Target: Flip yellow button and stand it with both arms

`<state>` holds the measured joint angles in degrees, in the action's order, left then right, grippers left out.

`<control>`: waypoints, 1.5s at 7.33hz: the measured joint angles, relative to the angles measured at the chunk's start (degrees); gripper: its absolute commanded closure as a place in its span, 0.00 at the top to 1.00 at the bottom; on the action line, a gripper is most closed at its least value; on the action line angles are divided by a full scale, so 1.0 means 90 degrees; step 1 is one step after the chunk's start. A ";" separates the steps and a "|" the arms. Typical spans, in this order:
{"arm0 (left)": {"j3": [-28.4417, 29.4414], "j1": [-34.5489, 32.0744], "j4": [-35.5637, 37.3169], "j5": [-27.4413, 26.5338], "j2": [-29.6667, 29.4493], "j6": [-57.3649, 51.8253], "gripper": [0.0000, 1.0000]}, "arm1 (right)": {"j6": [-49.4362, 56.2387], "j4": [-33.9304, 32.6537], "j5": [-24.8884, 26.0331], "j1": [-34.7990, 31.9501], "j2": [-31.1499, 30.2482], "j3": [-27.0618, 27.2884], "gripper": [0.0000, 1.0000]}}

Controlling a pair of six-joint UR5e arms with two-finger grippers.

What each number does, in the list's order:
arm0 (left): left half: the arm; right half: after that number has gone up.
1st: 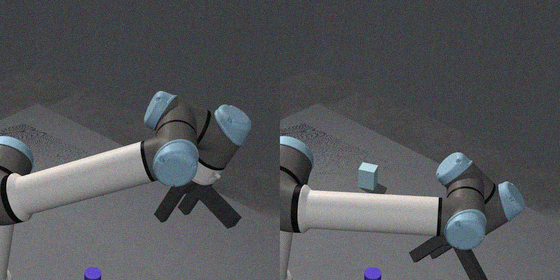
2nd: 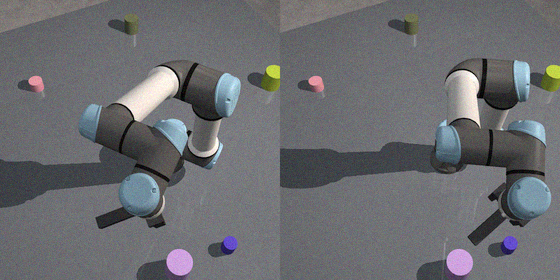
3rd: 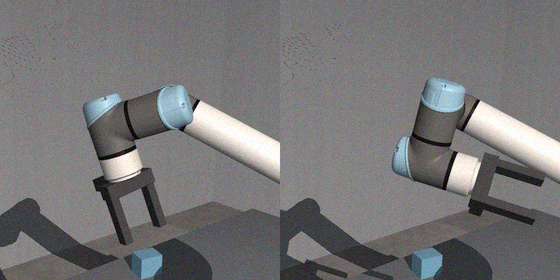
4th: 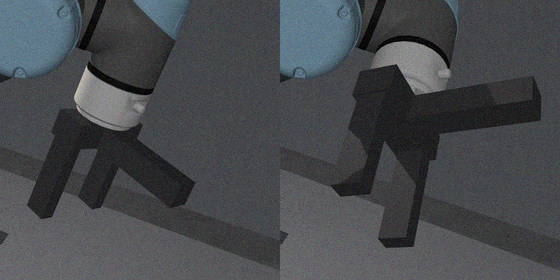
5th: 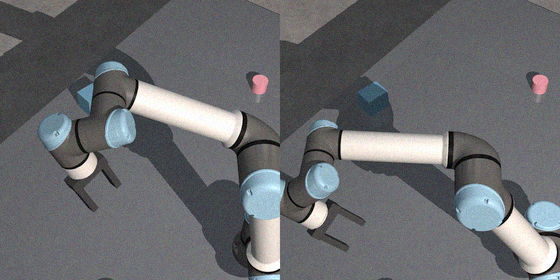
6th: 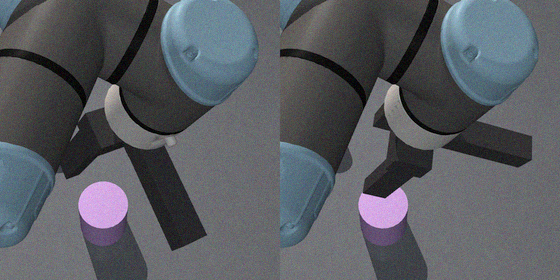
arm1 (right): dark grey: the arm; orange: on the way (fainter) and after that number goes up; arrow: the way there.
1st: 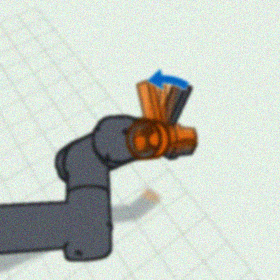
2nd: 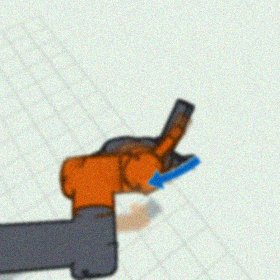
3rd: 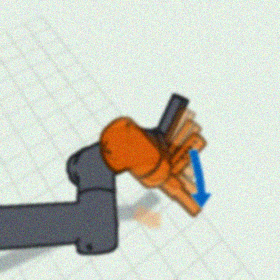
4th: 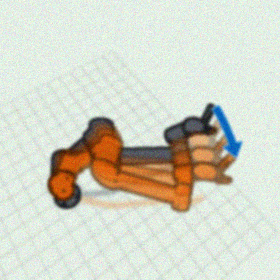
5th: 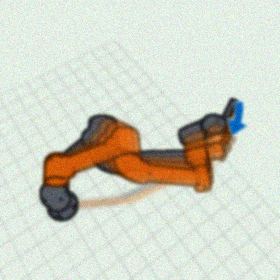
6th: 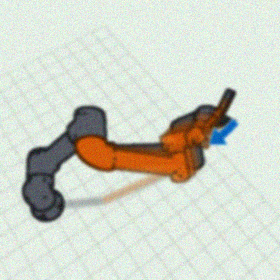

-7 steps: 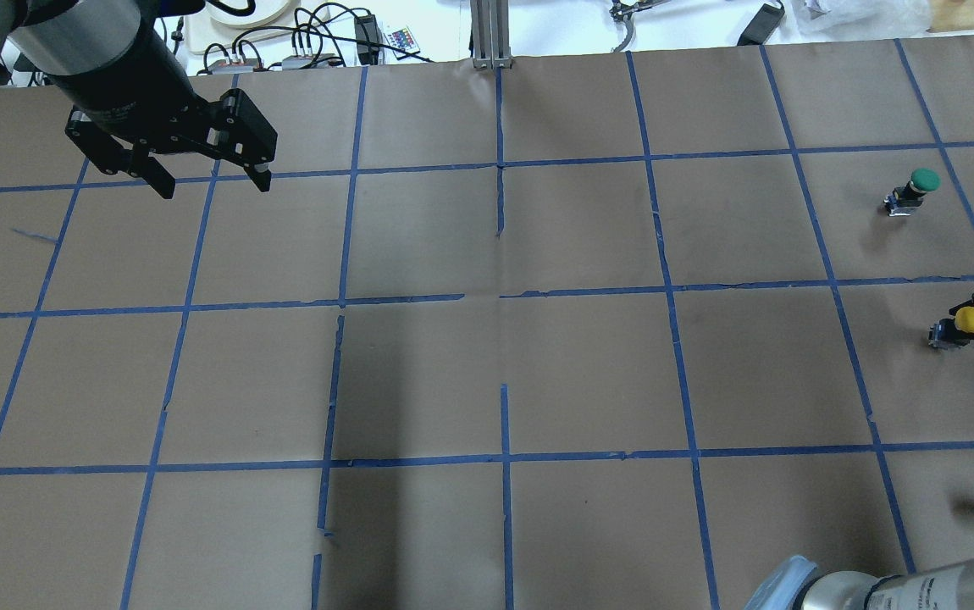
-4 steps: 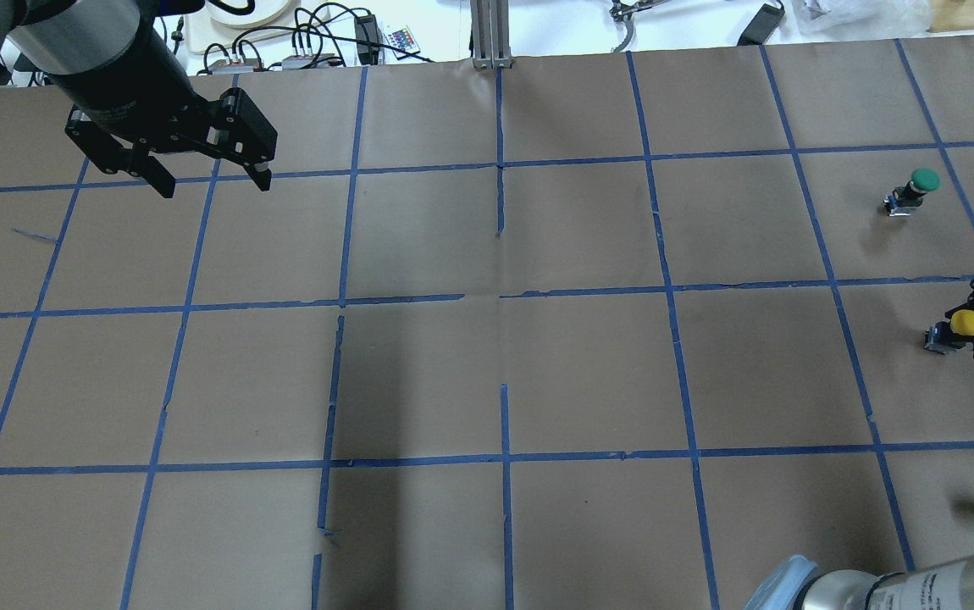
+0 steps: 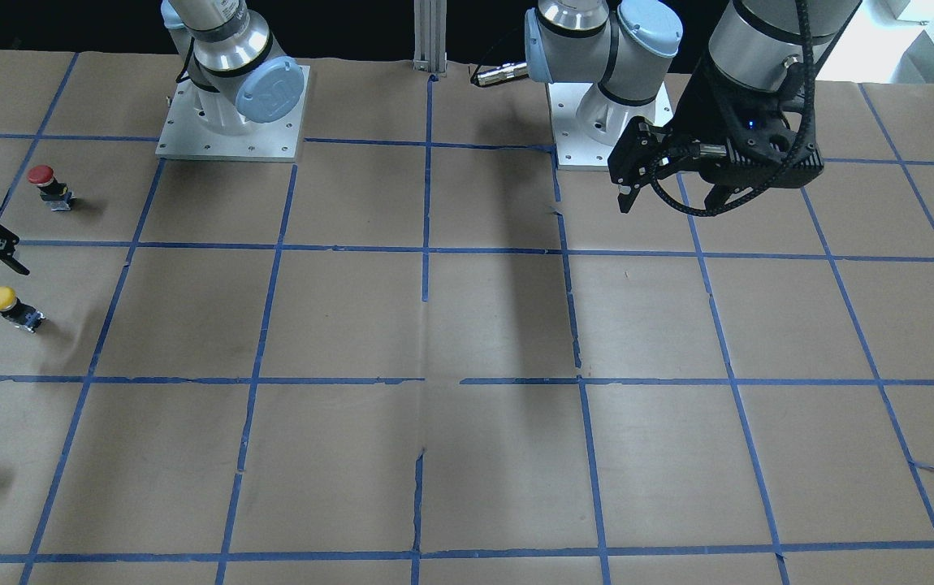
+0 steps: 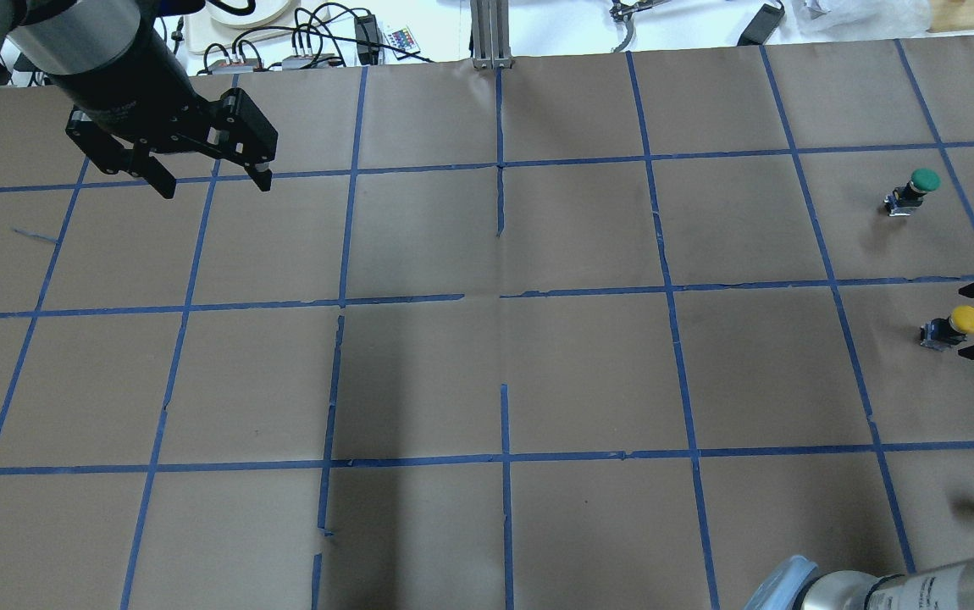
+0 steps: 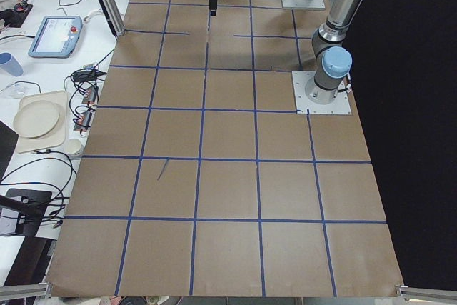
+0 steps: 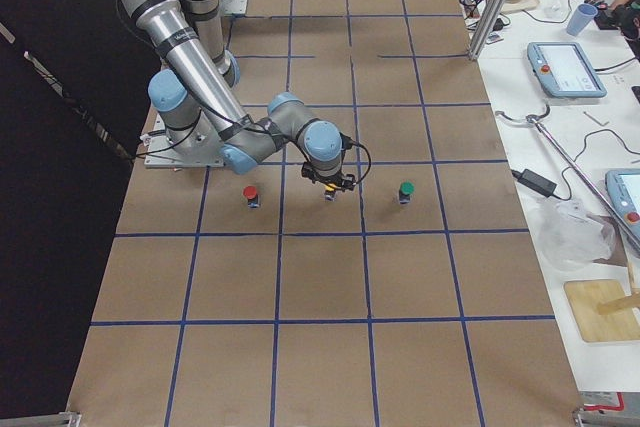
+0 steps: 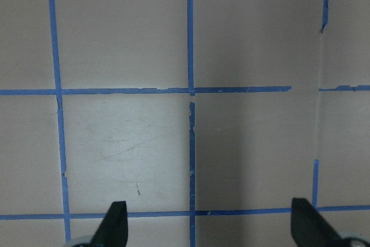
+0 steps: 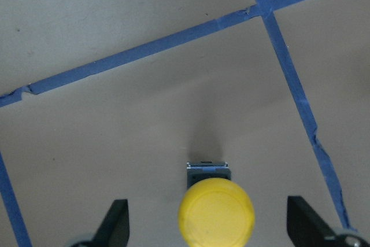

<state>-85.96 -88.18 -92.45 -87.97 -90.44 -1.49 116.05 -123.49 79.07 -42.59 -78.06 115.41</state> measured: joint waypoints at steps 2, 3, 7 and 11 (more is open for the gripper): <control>0.0001 0.0001 -0.0001 -0.0001 0.0002 0.0000 1.00 | -0.1350 0.0610 0.0001 -0.0050 -0.0813 -0.0123 0.99; 0.0001 0.0002 -0.0001 -0.0001 0.0003 0.0000 1.00 | -0.2582 0.0955 -0.0024 -0.0164 -0.1331 -0.0153 1.00; 0.0000 0.0003 -0.0001 -0.0001 0.0000 0.0000 1.00 | -0.8195 0.2295 0.0472 -0.1707 -0.2412 -0.0705 1.00; -0.0014 0.0000 -0.0002 -0.0001 0.0002 0.0000 1.00 | -1.2169 0.4251 0.0792 -0.3338 -0.2299 -0.2137 1.00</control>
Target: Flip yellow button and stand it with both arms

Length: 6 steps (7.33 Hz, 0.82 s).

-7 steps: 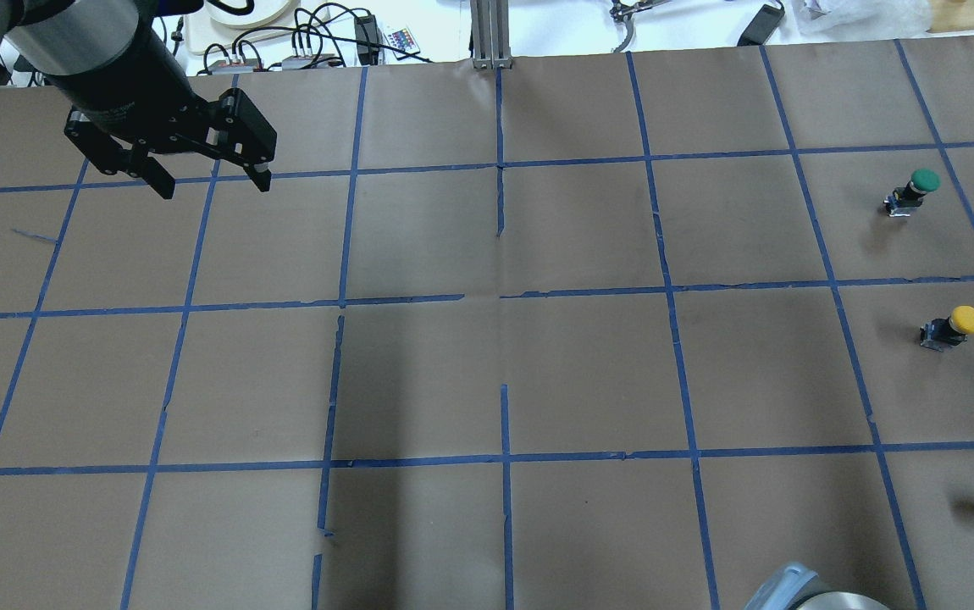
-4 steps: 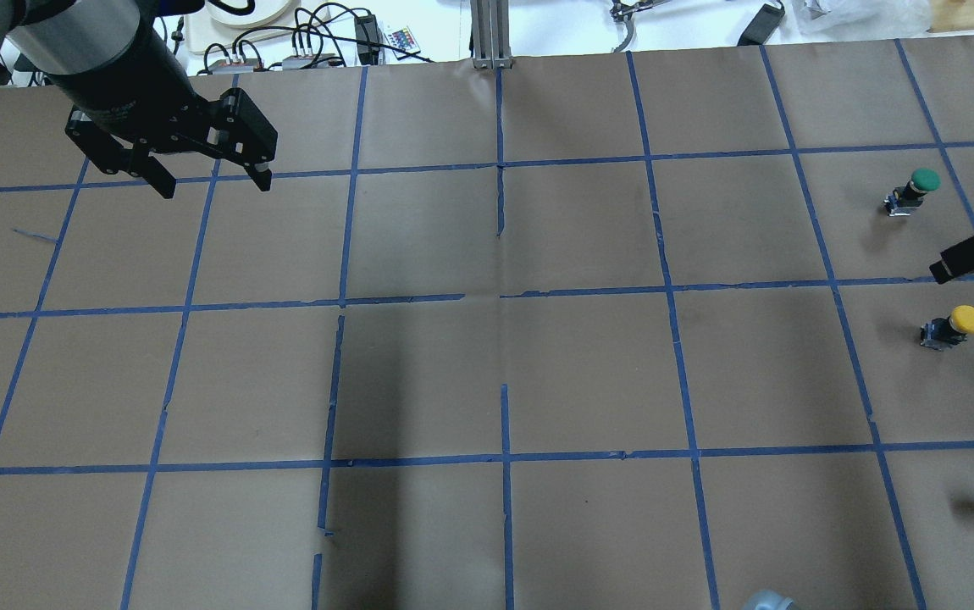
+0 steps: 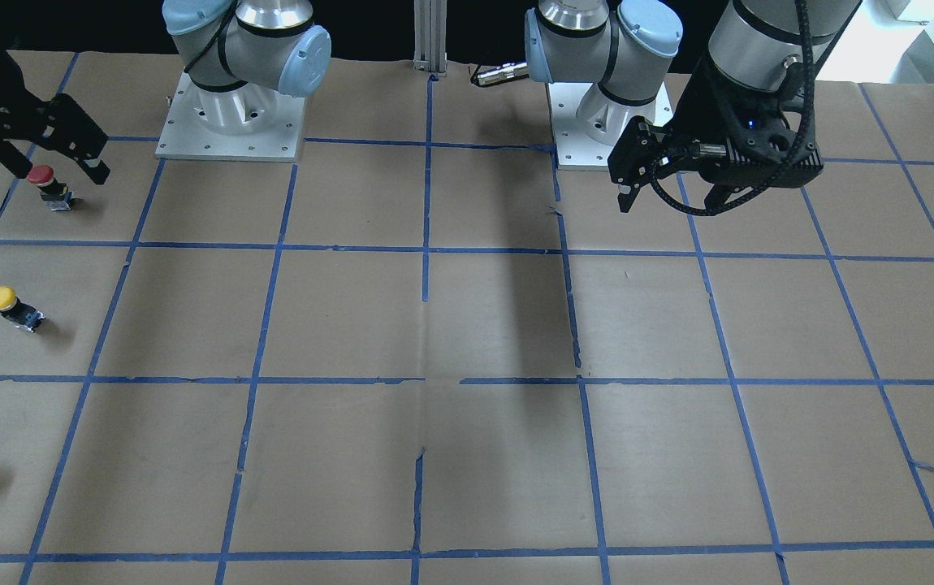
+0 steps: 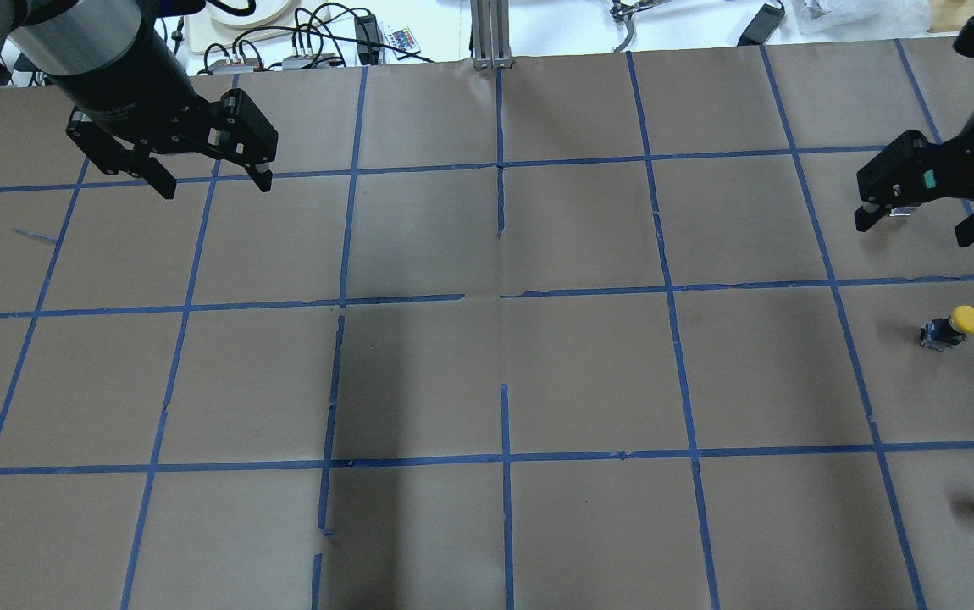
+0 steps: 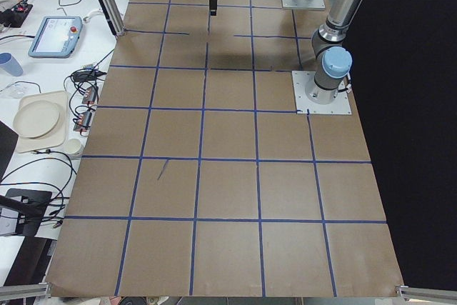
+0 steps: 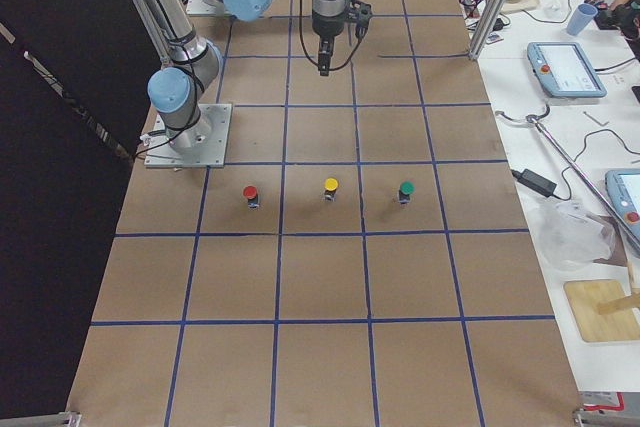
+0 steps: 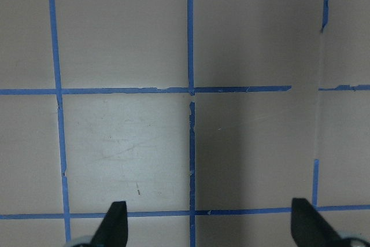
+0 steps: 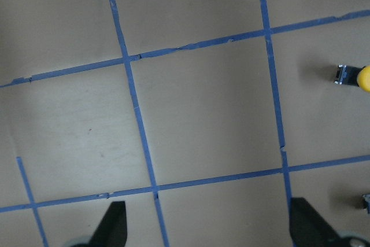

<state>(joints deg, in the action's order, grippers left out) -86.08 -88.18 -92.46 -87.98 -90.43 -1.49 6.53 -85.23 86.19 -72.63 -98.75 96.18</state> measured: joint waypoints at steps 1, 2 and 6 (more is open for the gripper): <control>-0.0013 0.0001 0.0000 0.0000 0.0008 0.0000 1.00 | -0.0596 0.0244 0.0216 -0.0613 -0.0021 -0.0169 1.00; -0.0026 0.0002 0.0000 0.0000 0.0012 0.0000 1.00 | -0.1074 0.0343 0.0436 -0.1189 -0.0031 -0.0193 1.00; -0.0029 0.0003 0.0000 -0.0011 0.0016 0.0000 1.00 | -0.1895 0.0155 0.0543 -0.1758 -0.0249 0.0144 1.00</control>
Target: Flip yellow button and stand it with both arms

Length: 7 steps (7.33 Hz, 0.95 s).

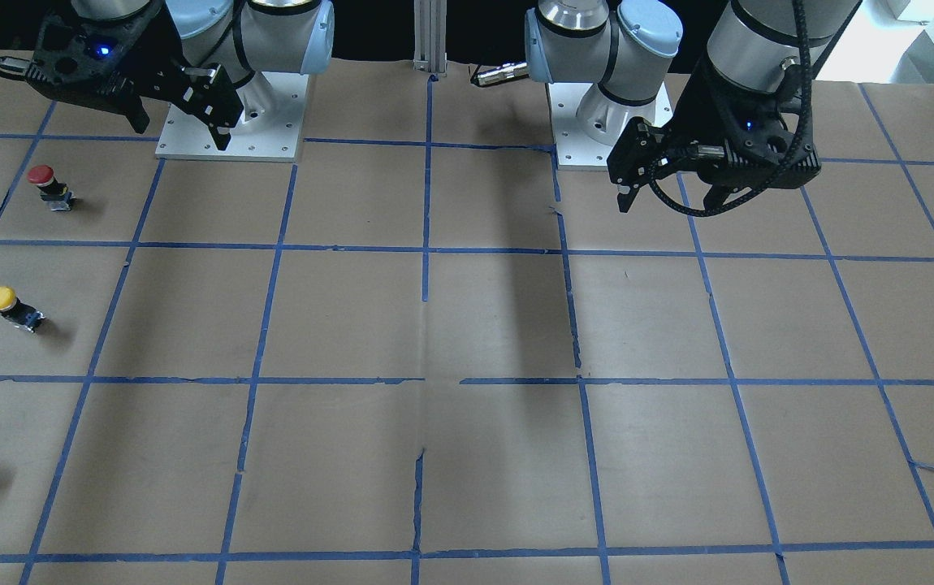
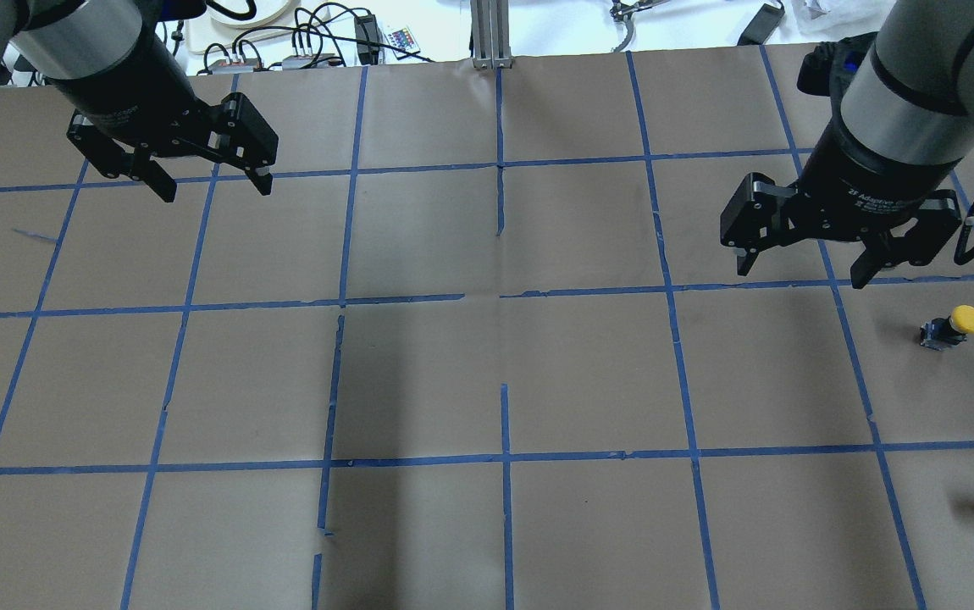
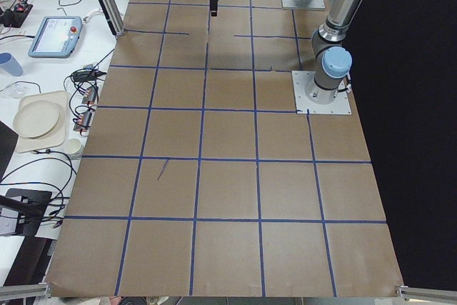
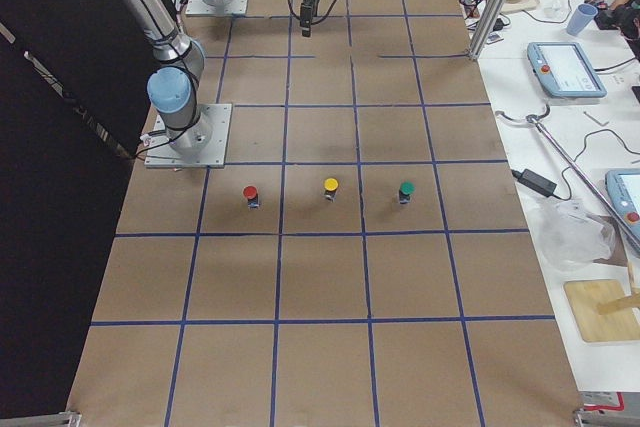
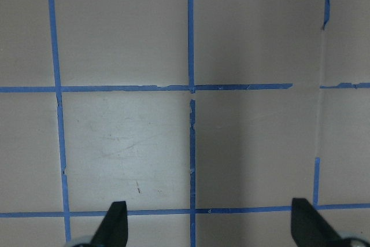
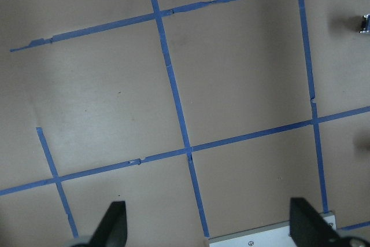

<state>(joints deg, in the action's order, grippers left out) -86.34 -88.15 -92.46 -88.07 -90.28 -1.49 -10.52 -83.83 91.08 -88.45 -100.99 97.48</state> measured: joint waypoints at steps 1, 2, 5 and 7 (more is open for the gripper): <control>0.0018 0.0000 0.0002 -0.0005 -0.0003 0.0000 1.00 | -0.0029 -0.0041 -0.0193 -0.0022 -0.0080 0.0019 1.00; 0.0028 0.0000 0.0006 -0.0007 -0.0006 0.0000 1.00 | -0.0043 -0.0085 -0.0346 -0.0043 -0.0163 0.0058 1.00; 0.0032 0.0000 0.0010 -0.0009 -0.0008 0.0000 1.00 | -0.0025 -0.0103 -0.0258 -0.0061 -0.0283 0.0091 1.00; 0.0037 0.0000 0.0010 -0.0009 -0.0008 0.0000 1.00 | 0.0034 -0.0102 0.0009 -0.0056 -0.0273 0.0099 1.00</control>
